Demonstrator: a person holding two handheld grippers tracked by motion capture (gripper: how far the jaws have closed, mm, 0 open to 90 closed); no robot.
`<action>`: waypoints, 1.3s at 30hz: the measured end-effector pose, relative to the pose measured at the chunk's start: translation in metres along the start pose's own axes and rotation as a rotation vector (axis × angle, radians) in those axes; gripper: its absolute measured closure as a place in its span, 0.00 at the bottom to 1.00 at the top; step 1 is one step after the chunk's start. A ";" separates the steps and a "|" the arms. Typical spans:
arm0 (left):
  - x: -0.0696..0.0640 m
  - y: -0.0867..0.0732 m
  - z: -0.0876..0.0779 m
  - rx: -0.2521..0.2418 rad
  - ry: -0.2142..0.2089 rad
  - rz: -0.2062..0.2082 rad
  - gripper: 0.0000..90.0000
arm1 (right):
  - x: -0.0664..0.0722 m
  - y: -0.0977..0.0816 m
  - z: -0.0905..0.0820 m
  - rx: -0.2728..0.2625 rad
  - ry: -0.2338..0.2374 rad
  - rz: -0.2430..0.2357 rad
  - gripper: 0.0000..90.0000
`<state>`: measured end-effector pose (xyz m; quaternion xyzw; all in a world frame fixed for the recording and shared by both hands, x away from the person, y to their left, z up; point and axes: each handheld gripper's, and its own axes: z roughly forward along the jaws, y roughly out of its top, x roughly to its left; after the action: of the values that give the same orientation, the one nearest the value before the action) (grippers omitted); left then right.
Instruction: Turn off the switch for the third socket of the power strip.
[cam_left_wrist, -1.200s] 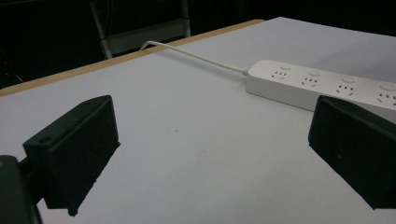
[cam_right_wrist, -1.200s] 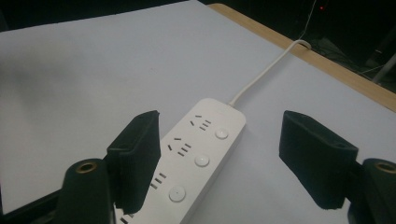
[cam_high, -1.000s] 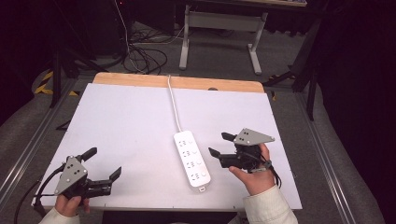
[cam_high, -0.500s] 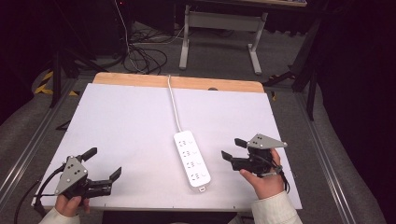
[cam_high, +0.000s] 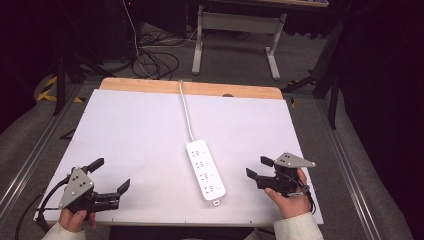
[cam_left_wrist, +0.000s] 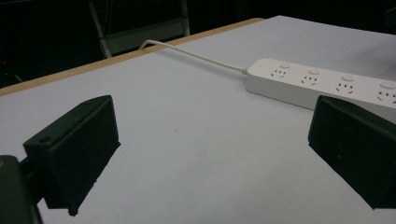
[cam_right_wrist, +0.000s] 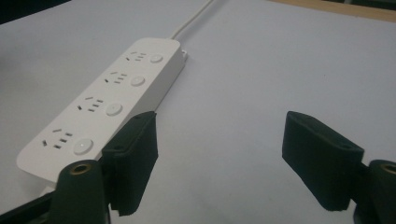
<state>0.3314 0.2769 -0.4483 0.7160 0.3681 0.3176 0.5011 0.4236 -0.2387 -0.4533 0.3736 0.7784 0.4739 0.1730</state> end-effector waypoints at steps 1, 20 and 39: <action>0.000 0.000 0.000 0.000 0.000 0.000 0.02 | -0.001 -0.002 0.000 0.001 -0.002 0.003 0.31; 0.000 0.000 0.000 0.006 -0.003 0.002 0.02 | -0.011 -0.043 -0.002 0.054 -0.022 0.040 0.29; 0.001 -0.002 0.001 -0.014 0.030 0.018 0.02 | -0.004 -0.041 -0.002 0.028 -0.030 -0.040 0.30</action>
<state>0.3326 0.2778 -0.4502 0.7110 0.3666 0.3353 0.4976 0.4074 -0.2544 -0.4884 0.3677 0.7895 0.4537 0.1889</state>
